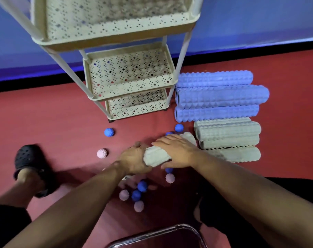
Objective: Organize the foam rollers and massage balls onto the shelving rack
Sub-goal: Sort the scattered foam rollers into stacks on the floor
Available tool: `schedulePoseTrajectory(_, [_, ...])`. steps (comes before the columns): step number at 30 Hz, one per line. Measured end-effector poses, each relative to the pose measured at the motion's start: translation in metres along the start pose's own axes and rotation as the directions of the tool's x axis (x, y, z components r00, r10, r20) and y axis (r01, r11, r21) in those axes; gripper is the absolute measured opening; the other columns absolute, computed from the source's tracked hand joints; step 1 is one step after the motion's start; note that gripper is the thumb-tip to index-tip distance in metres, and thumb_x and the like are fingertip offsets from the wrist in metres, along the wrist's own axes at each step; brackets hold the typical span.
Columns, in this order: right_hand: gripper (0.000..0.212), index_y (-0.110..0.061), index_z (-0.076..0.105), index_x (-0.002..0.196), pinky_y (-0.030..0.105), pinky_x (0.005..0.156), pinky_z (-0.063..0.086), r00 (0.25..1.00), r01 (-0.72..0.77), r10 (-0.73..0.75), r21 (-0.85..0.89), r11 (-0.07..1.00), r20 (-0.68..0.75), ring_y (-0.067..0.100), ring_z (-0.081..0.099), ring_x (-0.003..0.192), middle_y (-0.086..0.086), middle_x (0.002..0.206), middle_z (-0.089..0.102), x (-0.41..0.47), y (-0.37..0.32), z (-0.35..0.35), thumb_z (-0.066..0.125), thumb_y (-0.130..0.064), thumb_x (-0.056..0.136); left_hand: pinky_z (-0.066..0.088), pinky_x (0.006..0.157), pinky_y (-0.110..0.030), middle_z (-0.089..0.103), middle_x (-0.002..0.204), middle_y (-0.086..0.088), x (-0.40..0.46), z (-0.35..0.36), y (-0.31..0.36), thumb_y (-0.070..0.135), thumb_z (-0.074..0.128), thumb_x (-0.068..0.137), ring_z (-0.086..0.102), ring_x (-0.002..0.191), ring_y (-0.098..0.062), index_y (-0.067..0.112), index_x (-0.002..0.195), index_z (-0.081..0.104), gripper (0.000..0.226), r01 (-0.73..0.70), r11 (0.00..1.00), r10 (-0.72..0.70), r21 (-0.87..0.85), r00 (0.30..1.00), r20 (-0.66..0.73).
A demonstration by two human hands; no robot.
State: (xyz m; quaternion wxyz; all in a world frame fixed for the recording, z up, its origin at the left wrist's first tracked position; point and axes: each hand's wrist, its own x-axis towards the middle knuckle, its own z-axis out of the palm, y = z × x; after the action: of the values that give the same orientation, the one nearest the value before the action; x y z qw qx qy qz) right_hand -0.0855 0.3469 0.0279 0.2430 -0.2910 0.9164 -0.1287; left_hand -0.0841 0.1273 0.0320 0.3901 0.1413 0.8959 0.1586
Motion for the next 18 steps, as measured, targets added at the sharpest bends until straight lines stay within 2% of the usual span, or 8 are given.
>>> schedulePoseTrajectory(3, [0.083, -0.032, 0.048, 0.135, 0.033, 0.102, 0.04, 0.998, -0.066, 0.066, -0.039, 0.997, 0.009, 0.014, 0.054, 0.118, -0.012, 0.127, 0.058, -0.03, 0.018, -0.011, 0.075, -0.065, 0.063, 0.046, 0.09, -0.028, 0.05, 0.124, 0.005, 0.008, 0.002, 0.048, 0.06, 0.073, 0.062, 0.058, 0.112, -0.017, 0.03, 0.132, 0.048, 0.08, -0.122, 0.992, 0.122, 0.015, 0.992, -0.014])
schedulePoseTrajectory(6, [0.067, -0.033, 0.051, 0.119, 0.032, 0.092, 0.041, 0.986, -0.16, 0.162, -0.058, 0.985, 0.027, 0.014, 0.059, 0.111, -0.013, 0.116, 0.061, -0.06, 0.037, -0.019, 0.074, -0.062, 0.063, 0.048, 0.092, -0.03, 0.046, 0.133, 0.006, 0.021, 0.011, 0.085, 0.064, 0.07, 0.062, 0.059, 0.113, -0.019, 0.036, 0.132, 0.044, 0.08, -0.154, 0.988, 0.154, 0.026, 0.988, -0.013])
schedulePoseTrajectory(10, [0.065, -0.031, 0.049, 0.113, 0.033, 0.091, 0.041, 0.971, -0.221, 0.229, -0.105, 0.97, 0.074, 0.015, 0.06, 0.108, -0.011, 0.112, 0.06, -0.097, 0.07, -0.019, 0.074, -0.06, 0.061, 0.046, 0.101, -0.039, 0.047, 0.125, 0.006, 0.037, 0.025, 0.119, 0.083, 0.046, 0.06, 0.055, 0.119, -0.019, 0.036, 0.133, 0.043, 0.087, -0.214, 0.977, 0.214, 0.008, 0.977, 0.02])
schedulePoseTrajectory(12, [0.068, -0.031, 0.049, 0.116, 0.036, 0.096, 0.043, 0.955, -0.271, 0.281, -0.102, 0.957, 0.093, 0.017, 0.06, 0.11, -0.009, 0.115, 0.061, -0.114, 0.092, -0.011, 0.071, -0.063, 0.06, 0.043, 0.103, -0.039, 0.047, 0.128, 0.004, 0.045, 0.035, 0.125, 0.081, 0.038, 0.065, 0.053, 0.122, -0.022, 0.034, 0.139, 0.041, 0.088, -0.247, 0.966, 0.247, 0.073, 0.969, 0.013])
schedulePoseTrajectory(15, [0.081, -0.033, 0.044, 0.13, 0.042, 0.102, 0.041, 0.905, -0.368, 0.386, -0.126, 0.921, 0.18, 0.019, 0.056, 0.121, -0.008, 0.129, 0.058, -0.135, 0.13, 0.002, 0.072, -0.064, 0.06, 0.04, 0.106, -0.038, 0.046, 0.134, 0.002, 0.057, 0.047, 0.121, 0.067, 0.043, 0.084, 0.05, 0.125, -0.027, 0.032, 0.143, 0.04, 0.069, -0.247, 0.964, 0.25, 0.095, 0.968, -0.026])
schedulePoseTrajectory(18, [0.096, -0.034, 0.036, 0.143, 0.044, 0.107, 0.037, 0.839, -0.472, 0.492, -0.136, 0.871, 0.233, 0.02, 0.053, 0.127, -0.006, 0.14, 0.054, -0.147, 0.162, 0.012, 0.077, -0.058, 0.06, 0.044, 0.1, -0.041, 0.048, 0.131, -0.002, 0.067, 0.056, 0.113, 0.071, 0.03, 0.081, 0.053, 0.119, -0.03, 0.027, 0.141, 0.045, 0.076, -0.287, 0.954, 0.292, 0.08, 0.955, -0.052])
